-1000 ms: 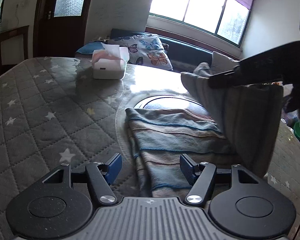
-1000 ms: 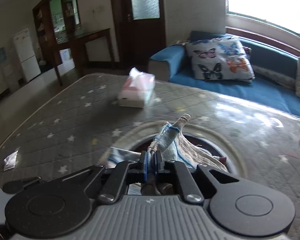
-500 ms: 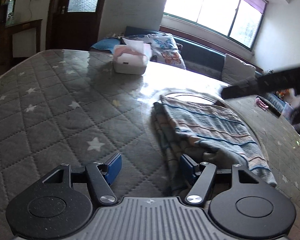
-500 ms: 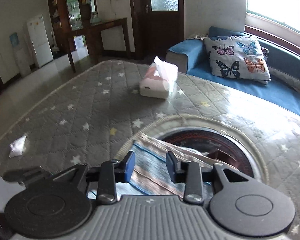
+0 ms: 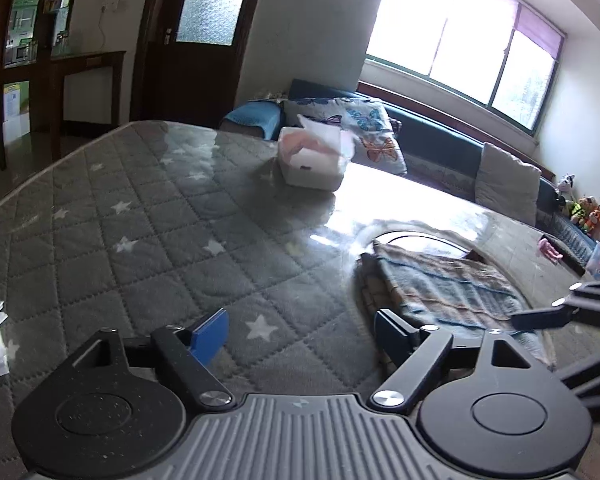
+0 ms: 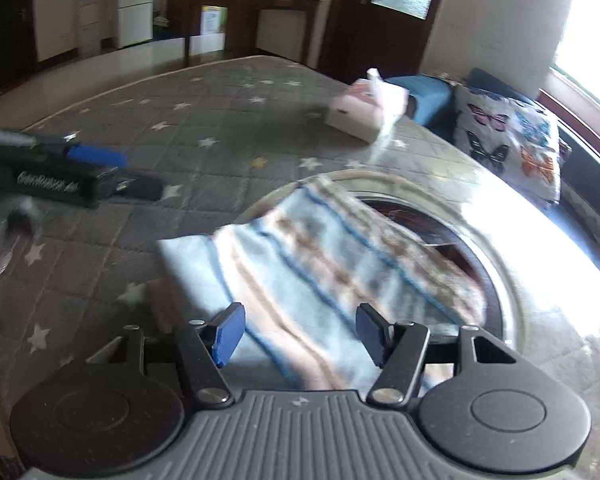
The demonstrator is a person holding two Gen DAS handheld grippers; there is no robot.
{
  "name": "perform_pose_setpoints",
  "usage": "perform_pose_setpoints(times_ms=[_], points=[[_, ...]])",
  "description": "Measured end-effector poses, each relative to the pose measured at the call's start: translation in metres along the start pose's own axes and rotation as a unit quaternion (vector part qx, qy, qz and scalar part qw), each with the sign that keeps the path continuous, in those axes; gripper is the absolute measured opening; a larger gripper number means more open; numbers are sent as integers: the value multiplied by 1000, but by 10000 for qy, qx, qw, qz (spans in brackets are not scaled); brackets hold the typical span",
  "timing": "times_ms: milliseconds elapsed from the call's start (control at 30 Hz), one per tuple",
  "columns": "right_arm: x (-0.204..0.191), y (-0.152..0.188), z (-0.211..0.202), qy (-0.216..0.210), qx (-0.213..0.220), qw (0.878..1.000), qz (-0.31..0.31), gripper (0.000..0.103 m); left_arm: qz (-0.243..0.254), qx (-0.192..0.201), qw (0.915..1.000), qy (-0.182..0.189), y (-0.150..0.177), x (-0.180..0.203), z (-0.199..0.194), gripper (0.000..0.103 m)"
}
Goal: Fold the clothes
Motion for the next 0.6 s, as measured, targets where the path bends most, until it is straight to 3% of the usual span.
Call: perform_pose_setpoints(times_ms=[200, 367, 600], points=[[-25, -1, 11, -190, 266, 9995, 1, 65, 289, 1, 9992, 286, -3, 32, 3, 93], [-23, 3, 5, -283, 375, 9988, 111, 69, 450, -103, 9982, 378, 0, 50, 18, 93], [2, 26, -27, -207, 406, 9981, 416, 74, 813, -296, 9962, 130, 15, 57, 39, 93]])
Point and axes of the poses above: each gripper's, at about its wrist camera, not at the fingertips, and z roughly the way its jaws point, x to its right, y to its underside, the point moved 6 cm from there along z, roughly the way its jaws point, and after that the axes turned 1 degree about x, right-handed, at the moved point
